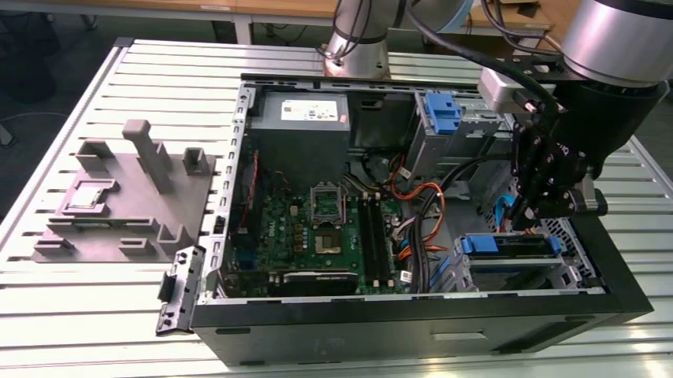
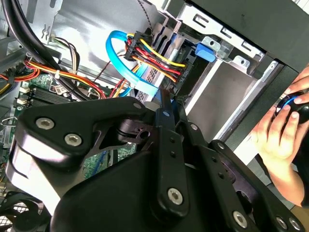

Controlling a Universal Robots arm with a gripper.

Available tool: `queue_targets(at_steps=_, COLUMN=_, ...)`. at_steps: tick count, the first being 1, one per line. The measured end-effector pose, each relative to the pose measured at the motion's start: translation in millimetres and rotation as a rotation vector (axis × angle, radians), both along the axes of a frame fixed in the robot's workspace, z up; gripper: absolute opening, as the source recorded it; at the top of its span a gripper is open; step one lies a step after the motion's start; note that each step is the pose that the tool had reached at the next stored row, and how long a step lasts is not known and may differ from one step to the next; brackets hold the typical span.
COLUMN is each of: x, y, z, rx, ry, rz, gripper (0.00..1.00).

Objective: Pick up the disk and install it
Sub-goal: 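Insert the second disk wire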

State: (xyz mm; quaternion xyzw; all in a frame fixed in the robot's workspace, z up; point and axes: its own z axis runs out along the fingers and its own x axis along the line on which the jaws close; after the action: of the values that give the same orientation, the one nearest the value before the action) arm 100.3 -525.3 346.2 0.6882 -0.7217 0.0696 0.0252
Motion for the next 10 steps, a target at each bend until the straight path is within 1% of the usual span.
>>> queue_targets(at_steps=8, x=0.0, y=0.0, z=0.0, rx=0.0008, ry=0.0000, rz=0.000, gripper=0.16)
queue_targets(at_steps=9, x=0.0, y=-0.1, z=0.0, rx=0.0012, ry=-0.0001, rz=0.000, gripper=0.16)
queue_targets(at_steps=10, x=-0.4, y=-0.3, z=0.1, rx=0.0039, ry=-0.0011, rz=0.000, gripper=0.16)
